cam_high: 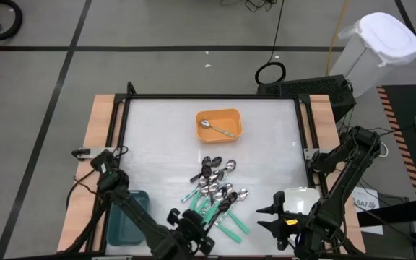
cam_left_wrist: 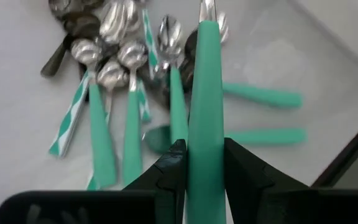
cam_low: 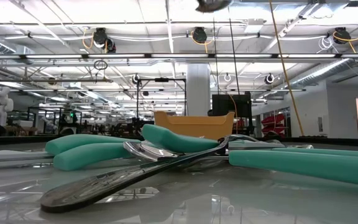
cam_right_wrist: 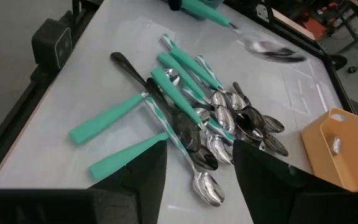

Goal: Sort silverware by color (type)
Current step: Put the green spoon into the blue bin

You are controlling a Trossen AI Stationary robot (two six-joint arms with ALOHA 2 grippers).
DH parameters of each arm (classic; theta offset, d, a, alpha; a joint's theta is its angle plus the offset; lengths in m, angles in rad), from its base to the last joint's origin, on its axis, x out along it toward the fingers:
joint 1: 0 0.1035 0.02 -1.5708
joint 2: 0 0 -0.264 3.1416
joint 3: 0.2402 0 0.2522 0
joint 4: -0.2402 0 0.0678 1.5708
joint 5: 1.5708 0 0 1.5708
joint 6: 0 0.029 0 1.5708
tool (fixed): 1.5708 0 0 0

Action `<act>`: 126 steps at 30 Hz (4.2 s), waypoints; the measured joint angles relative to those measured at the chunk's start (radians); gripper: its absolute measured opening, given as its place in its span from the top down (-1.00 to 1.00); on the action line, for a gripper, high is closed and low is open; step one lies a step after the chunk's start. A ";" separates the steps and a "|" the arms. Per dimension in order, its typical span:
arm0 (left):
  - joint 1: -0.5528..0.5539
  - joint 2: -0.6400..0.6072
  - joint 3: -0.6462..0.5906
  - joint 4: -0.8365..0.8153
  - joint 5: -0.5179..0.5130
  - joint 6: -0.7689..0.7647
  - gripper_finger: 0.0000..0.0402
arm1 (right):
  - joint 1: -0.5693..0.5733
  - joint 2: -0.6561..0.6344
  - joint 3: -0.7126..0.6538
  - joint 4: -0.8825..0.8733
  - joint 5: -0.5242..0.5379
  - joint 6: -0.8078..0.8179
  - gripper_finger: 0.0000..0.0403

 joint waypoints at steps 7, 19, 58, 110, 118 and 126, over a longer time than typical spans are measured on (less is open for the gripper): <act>-0.017 0.000 0.000 -0.205 0.157 -0.129 0.61 | 0.003 0.000 0.000 -0.014 -0.055 -0.001 0.12; -0.107 -0.050 0.011 -0.202 0.149 -0.038 0.62 | 0.013 0.000 -0.001 -0.030 -0.056 0.000 0.12; -0.405 -0.391 -0.584 -0.191 0.335 -0.697 0.62 | 0.013 0.000 -0.001 -0.022 -0.080 -0.001 0.12; -0.428 -0.322 -0.607 -0.143 0.579 -0.718 0.45 | 0.013 0.000 0.000 -0.007 -0.082 0.000 0.12; -0.402 -0.322 -0.607 -0.143 0.564 -0.691 0.44 | 0.013 0.000 0.000 -0.007 -0.082 0.000 0.12; -0.374 -0.323 -0.607 -0.147 0.515 -0.668 0.44 | 0.013 0.000 0.000 -0.007 -0.082 0.001 0.12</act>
